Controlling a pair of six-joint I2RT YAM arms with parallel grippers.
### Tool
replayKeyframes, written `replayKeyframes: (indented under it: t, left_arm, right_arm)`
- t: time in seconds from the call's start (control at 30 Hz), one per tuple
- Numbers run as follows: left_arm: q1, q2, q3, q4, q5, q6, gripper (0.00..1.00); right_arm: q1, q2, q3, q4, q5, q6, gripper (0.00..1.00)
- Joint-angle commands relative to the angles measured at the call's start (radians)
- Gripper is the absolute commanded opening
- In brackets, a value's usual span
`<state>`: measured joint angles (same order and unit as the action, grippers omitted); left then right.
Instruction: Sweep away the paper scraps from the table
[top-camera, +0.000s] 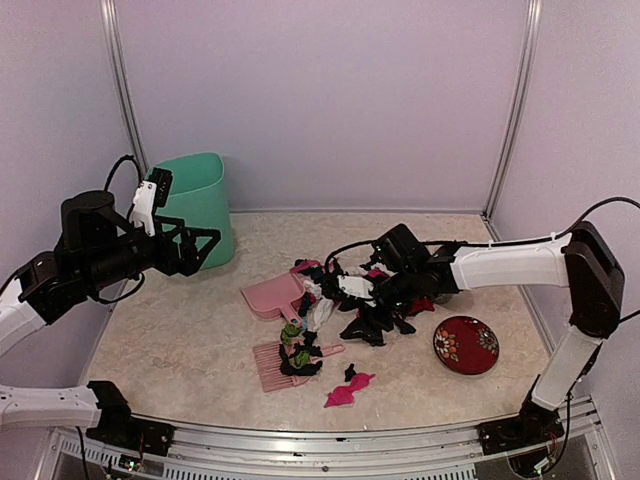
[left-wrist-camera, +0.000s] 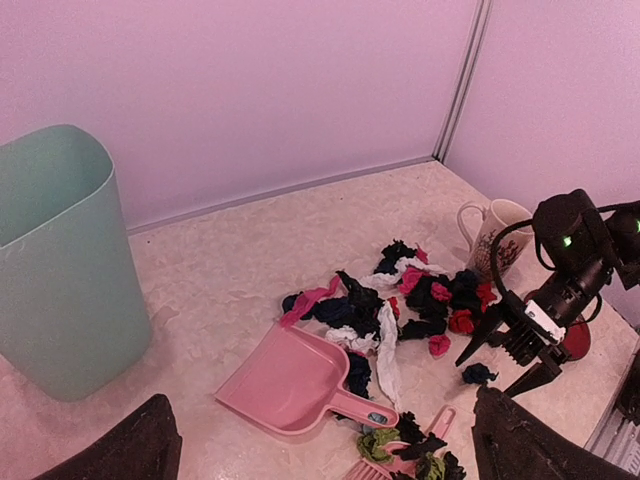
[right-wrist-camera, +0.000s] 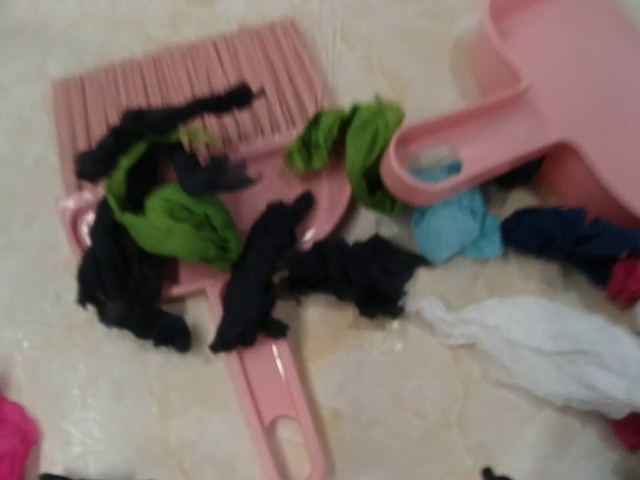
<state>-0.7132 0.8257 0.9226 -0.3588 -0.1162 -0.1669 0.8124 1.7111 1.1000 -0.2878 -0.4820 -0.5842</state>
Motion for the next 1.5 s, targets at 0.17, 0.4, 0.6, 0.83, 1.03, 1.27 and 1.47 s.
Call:
replayKeyframes:
  t: [0.17, 0.4, 0.6, 0.83, 1.03, 1.27, 1.47]
  left_arm:
    - [0.000, -0.068, -0.069, 0.047, -0.036, 0.009, 0.99]
    - [0.000, -0.037, -0.068, 0.033, -0.038, 0.006, 0.99]
    - [-0.009, -0.025, -0.051, 0.023, -0.062, -0.003, 0.99]
    - [-0.028, -0.011, 0.014, -0.058, -0.117, -0.032, 0.99]
    - [-0.028, -0.042, -0.056, 0.002, -0.092, -0.033, 0.99]
    - [-0.025, -0.044, -0.069, -0.002, -0.100, -0.033, 0.99]
    - [-0.022, -0.064, -0.083, -0.002, -0.112, -0.031, 0.99]
  right_arm:
    - [-0.015, 0.163, 0.085, -0.072, -0.063, -0.034, 0.67]
    - [-0.016, 0.236, 0.114, -0.044, -0.058, -0.051, 0.67]
    - [-0.010, 0.255, 0.105, -0.023, -0.077, -0.063, 0.67]
    - [0.002, 0.273, 0.079, 0.012, -0.071, -0.054, 0.66]
    - [0.013, 0.302, 0.085, -0.005, -0.067, -0.053, 0.63]
    - [0.040, 0.318, 0.070, -0.015, -0.019, -0.045, 0.56]
    - [0.065, 0.312, 0.040, 0.008, 0.023, -0.017, 0.45]
